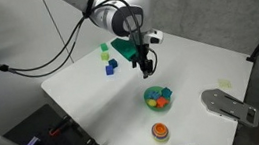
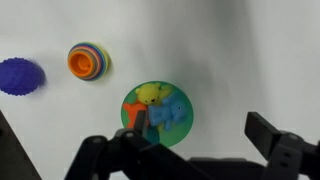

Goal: Pick up the green toy from the green bowl and put it on the table

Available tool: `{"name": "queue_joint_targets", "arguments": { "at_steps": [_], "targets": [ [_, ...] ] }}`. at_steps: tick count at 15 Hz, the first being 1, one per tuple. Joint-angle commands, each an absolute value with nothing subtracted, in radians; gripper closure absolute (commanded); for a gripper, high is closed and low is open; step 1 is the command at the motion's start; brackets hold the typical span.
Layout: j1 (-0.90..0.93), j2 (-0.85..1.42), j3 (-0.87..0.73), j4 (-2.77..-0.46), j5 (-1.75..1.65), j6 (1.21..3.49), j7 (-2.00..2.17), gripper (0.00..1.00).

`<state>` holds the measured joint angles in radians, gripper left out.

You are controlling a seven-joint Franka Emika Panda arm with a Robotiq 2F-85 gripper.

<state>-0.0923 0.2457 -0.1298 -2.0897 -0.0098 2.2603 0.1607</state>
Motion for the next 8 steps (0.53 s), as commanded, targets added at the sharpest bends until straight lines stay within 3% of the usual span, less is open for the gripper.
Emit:
{"name": "queue_joint_targets", "arguments": {
  "at_steps": [1, 8],
  "targets": [
    [-0.089, 0.364, -0.155, -1.983, -0.080, 2.309, 0.209, 0.00],
    [-0.080, 0.582, -0.209, -1.834, -0.161, 2.405, 0.254, 0.00]
  ]
}}
